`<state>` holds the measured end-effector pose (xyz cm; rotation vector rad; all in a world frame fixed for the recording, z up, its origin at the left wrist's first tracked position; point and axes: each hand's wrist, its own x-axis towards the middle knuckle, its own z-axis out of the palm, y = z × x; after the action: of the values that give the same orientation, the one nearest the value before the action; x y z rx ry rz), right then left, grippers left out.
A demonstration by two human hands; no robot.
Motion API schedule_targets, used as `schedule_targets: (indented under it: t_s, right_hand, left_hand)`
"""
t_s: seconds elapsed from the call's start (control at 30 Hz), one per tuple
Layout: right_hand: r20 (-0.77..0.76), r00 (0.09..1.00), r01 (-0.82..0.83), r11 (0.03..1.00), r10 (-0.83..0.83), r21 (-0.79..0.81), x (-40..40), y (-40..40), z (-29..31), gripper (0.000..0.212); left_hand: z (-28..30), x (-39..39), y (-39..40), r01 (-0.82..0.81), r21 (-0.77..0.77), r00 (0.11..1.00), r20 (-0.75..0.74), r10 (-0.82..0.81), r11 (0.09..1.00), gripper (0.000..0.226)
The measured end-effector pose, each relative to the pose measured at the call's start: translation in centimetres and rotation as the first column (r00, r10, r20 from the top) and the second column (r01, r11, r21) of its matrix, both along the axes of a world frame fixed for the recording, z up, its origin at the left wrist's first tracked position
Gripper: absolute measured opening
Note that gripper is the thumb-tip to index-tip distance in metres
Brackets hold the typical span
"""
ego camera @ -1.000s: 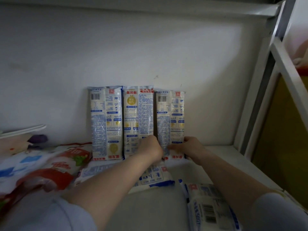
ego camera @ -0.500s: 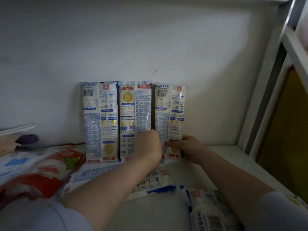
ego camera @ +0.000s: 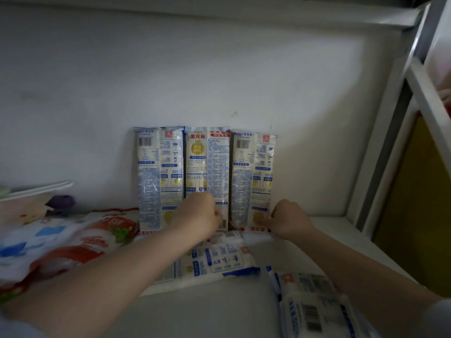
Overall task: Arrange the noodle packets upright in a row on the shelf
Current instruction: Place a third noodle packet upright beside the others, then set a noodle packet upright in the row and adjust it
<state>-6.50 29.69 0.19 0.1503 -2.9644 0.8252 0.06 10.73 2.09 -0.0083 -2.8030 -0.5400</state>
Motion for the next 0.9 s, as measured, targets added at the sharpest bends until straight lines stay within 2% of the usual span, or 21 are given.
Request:
schedule_targets:
  t_s: [0.07,0.13,0.2,0.33,0.43,0.57,0.73,0.9]
  right_hand:
    - [-0.038,0.999,-0.029,0.981,0.037,0.193,2.1,-0.2,1.1,0.036]
    - [-0.067,0.989,-0.096,0.927,0.129,0.364,4.6,-1.1,1.9,0.024]
    - [-0.049,0.971,-0.185,0.864,0.235,0.469,7.2,-2.6,2.3,0.022]
    - [-0.04,0.917,-0.32,0.79,0.398,0.523,11.1,-5.2,2.0,0.036]
    - [-0.044,0.878,-0.382,0.753,0.476,0.535,12.4,-6.5,1.3,0.041]
    - [-0.019,0.848,-0.4,0.663,0.53,0.632,12.8,-8.0,-0.4,0.053]
    - [-0.041,0.807,-0.421,0.623,0.589,0.66,12.4,-8.7,-0.9,0.046]
    - [-0.069,0.744,-0.451,0.576,0.665,0.682,12.5,-7.8,-1.4,0.04]
  left_hand:
    - [0.5,1.5,-2.1,0.035,-0.089,0.998,0.056,-0.03,0.995,0.034]
    - [0.5,2.8,-4.2,0.032,-0.145,0.995,0.096,-0.018,0.989,0.028]
    - [0.1,3.9,-6.0,0.023,-0.174,0.993,0.121,-0.001,0.985,0.023]
    - [-1.3,5.0,-8.2,0.044,-0.153,0.964,0.265,-0.002,0.987,0.026]
    - [-1.9,5.3,-8.8,0.05,-0.128,0.954,0.3,-0.009,0.99,0.033]
    - [-2.0,5.2,-9.0,0.049,-0.094,0.935,0.355,-0.013,0.994,0.035]
    - [-1.6,4.9,-9.0,0.049,-0.023,0.874,0.484,-0.032,0.999,0.037]
    - [-0.5,5.6,-8.2,0.001,-0.031,0.805,0.594,0.017,1.0,0.044]
